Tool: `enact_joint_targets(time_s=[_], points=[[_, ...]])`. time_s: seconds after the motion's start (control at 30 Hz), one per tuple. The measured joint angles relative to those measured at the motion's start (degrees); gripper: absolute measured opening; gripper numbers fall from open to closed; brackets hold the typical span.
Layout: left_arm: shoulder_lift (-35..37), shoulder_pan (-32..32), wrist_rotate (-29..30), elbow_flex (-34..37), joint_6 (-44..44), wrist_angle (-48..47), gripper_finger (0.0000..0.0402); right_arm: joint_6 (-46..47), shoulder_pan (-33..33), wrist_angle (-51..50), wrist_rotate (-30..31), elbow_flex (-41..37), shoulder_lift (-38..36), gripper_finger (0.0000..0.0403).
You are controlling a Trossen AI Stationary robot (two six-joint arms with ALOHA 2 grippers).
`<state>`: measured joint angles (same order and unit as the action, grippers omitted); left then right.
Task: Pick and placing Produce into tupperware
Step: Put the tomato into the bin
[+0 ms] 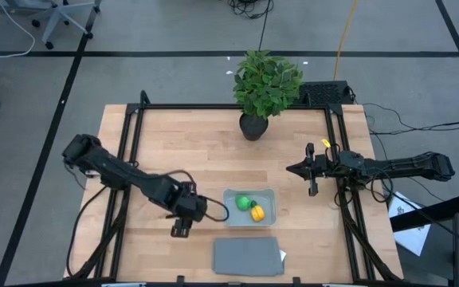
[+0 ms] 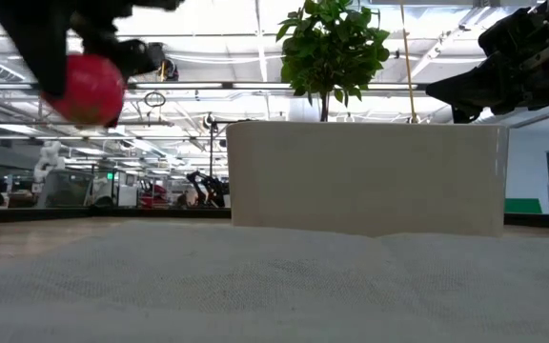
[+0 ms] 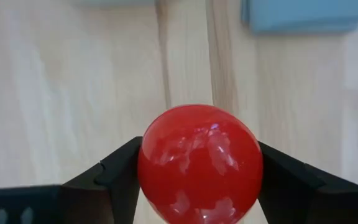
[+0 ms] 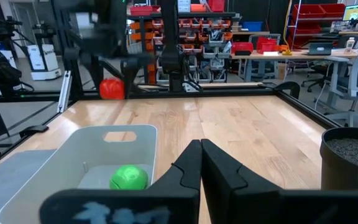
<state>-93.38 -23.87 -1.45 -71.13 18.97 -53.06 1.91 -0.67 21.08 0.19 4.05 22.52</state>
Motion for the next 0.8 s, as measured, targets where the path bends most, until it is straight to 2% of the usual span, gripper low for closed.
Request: enact_joint_targets(time_s=[0.17, 0.37, 0.67, 0.8], points=[[5.3, 2.5, 0.5, 0.0, -2.0, 1.2, 0.0265, 0.0, 0.0, 0.0, 0.0, 0.0, 0.0, 0.0], [9.1, 5.1, 0.4, 0.0, -5.3, 7.4, 0.0253, 0.0, 0.0, -0.1, 0.0, 0.0, 0.0, 0.0], [9.8, 5.9, 0.0, 0.0, -8.3, 9.1, 0.0264, 0.0, 0.0, -0.2, 0.0, 0.0, 0.0, 0.0], [9.8, 6.1, 0.0, 0.0, -8.8, 12.0, 0.0257, 0.0, 0.0, -0.2, 0.0, 0.0, 0.0, 0.0]])
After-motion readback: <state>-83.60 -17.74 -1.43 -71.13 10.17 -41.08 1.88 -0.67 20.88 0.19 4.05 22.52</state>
